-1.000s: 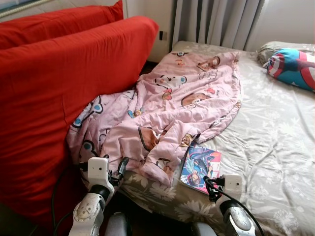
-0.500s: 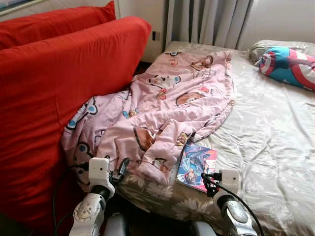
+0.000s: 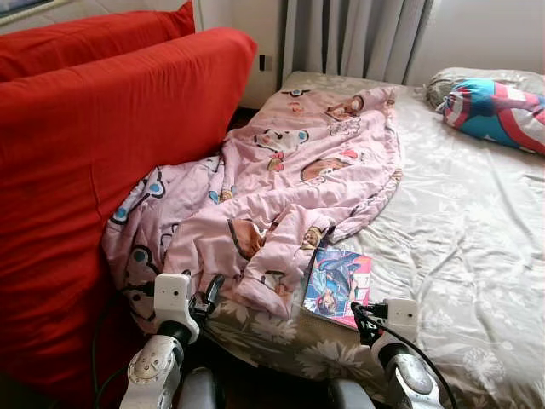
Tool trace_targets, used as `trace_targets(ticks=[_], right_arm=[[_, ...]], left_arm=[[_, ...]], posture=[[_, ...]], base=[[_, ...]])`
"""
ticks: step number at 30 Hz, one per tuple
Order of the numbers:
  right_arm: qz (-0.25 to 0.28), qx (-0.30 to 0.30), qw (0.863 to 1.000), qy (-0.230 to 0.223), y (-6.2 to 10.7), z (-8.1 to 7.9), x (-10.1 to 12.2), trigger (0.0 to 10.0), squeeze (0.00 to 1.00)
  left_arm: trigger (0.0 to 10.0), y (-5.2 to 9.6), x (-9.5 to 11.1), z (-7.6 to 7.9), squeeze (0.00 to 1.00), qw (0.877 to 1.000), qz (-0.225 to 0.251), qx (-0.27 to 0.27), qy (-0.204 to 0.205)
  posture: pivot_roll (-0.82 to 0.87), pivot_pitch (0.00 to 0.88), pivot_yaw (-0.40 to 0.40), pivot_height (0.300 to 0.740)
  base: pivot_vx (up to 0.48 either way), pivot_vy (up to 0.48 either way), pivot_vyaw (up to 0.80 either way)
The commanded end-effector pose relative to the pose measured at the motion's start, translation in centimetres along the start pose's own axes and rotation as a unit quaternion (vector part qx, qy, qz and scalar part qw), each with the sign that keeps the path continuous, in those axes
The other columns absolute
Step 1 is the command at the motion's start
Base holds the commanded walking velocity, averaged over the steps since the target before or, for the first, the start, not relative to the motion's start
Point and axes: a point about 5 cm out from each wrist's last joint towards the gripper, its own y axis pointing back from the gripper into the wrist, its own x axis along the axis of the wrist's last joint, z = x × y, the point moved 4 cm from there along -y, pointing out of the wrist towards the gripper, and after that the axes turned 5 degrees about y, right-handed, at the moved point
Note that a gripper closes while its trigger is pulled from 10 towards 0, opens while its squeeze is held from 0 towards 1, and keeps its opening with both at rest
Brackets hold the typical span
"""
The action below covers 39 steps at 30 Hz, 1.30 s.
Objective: Clean up the room
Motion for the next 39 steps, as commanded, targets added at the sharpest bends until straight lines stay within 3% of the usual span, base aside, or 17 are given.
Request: trace_targets(ticks=[1, 27, 34, 39], right_arm=[[-0.003, 0.001, 1.0, -0.004, -0.2, -0.2, 0.1, 10.0, 0.0], [-0.007, 0.019, 1.0, 0.004, -0.2, -0.6, 0.0, 10.0, 0.0], [-0.008, 0.007, 1.0, 0.008, -0.3, 0.1, 0.3, 10.0, 0.0], [0.012, 0.012, 1.0, 0.015, -0.5, -0.6, 1.0, 10.0, 0.0]], left_arm=[[10.0, 0.0, 0.0, 0.1, 0.0, 1.0, -0.003, -0.002, 0.002], [10.0, -0.1, 0.1, 0.1, 0.0, 1.0, -0.002, -0.004, 0.004], [10.0, 0.0, 0.2, 0.2, 0.0, 1.0, 0.001, -0.006, 0.003], [10.0, 0.0, 0.1, 0.2, 0.0, 1.0, 0.0, -0.006, 0.003]], posture=[[-0.03, 0.055, -0.029, 0.601], [-0.03, 0.057, -0.028, 0.601], [-0.03, 0.065, -0.027, 0.601], [-0.03, 0.072, -0.025, 0.601]], base=[[0.0, 0.0, 0.0], [0.265, 0.0, 0.0], [0.0, 0.0, 0.0], [0.0, 0.0, 0.0]])
